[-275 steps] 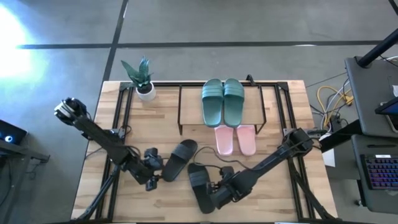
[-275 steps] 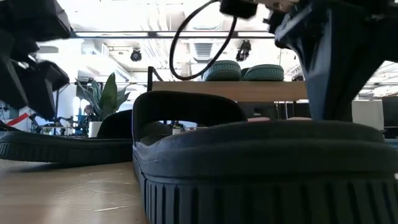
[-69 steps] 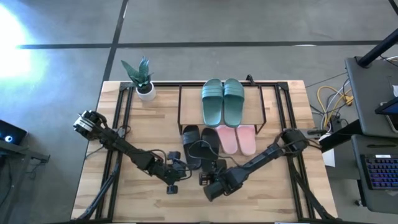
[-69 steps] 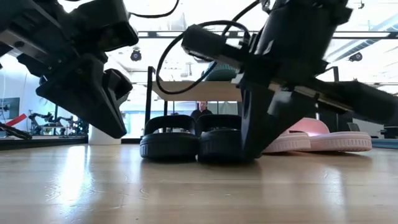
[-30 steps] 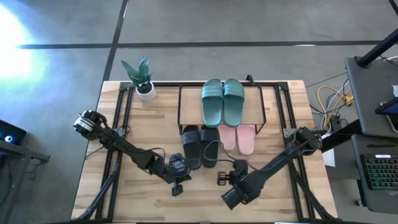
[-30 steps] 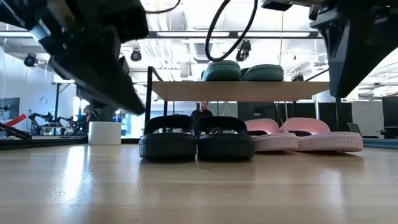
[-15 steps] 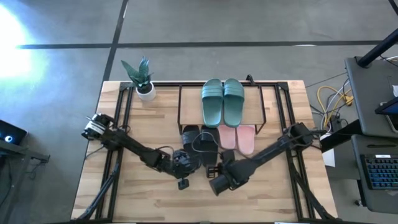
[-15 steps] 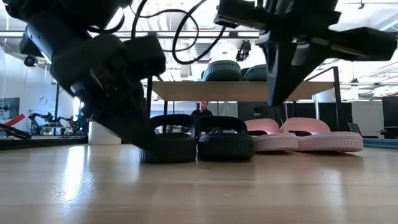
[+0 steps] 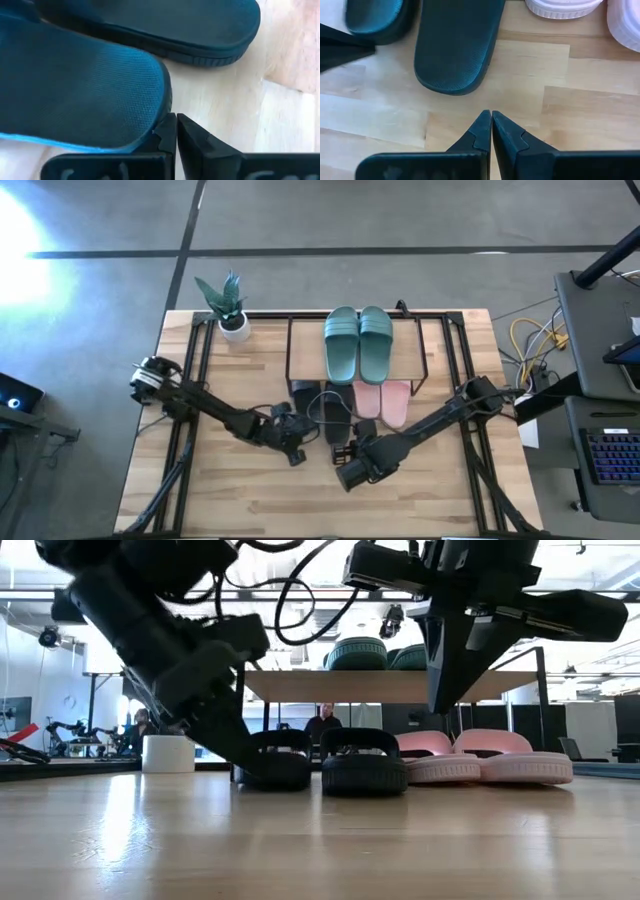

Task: Pick and place slides into the shelf
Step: Move the black slippers under the shelf

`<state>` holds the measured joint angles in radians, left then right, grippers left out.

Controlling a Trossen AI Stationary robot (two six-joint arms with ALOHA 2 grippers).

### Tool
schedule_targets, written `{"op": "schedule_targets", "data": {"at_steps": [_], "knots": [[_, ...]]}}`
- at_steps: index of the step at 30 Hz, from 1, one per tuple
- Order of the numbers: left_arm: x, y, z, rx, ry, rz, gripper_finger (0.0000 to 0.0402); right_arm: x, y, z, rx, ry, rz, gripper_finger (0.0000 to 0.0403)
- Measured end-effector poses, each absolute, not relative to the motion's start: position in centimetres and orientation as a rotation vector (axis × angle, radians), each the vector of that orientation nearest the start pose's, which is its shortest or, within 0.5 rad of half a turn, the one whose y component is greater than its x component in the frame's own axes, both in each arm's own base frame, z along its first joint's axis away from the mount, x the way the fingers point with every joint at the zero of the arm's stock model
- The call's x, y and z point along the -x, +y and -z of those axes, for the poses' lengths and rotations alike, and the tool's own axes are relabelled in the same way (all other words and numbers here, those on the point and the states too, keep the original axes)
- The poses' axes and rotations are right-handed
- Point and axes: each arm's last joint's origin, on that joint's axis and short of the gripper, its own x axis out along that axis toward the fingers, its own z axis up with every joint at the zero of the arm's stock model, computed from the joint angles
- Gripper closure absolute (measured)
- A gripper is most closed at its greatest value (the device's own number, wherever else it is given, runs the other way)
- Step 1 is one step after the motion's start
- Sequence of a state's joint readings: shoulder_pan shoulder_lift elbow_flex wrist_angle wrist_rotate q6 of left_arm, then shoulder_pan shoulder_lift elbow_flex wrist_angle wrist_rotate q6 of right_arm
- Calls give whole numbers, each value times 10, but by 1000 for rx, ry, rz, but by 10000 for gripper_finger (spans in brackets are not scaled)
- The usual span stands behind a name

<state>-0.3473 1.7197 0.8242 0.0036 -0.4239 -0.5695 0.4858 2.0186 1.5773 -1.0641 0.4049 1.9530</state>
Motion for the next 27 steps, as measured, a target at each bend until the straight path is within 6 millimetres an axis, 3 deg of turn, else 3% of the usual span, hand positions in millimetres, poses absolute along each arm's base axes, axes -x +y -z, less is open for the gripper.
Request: {"op": "schedule_targets", "data": {"at_steps": [8,16,27], "knots": [[-266,-107,-179,212,832,-266,401,-345,178,-195,-1013,885,1100,394],[-211,-97,-213,283,791,-357,402,-344,194,-184,-1089,858,1010,394],[-180,-80,-218,347,714,-352,401,-360,159,-149,-1141,790,945,394]]}}
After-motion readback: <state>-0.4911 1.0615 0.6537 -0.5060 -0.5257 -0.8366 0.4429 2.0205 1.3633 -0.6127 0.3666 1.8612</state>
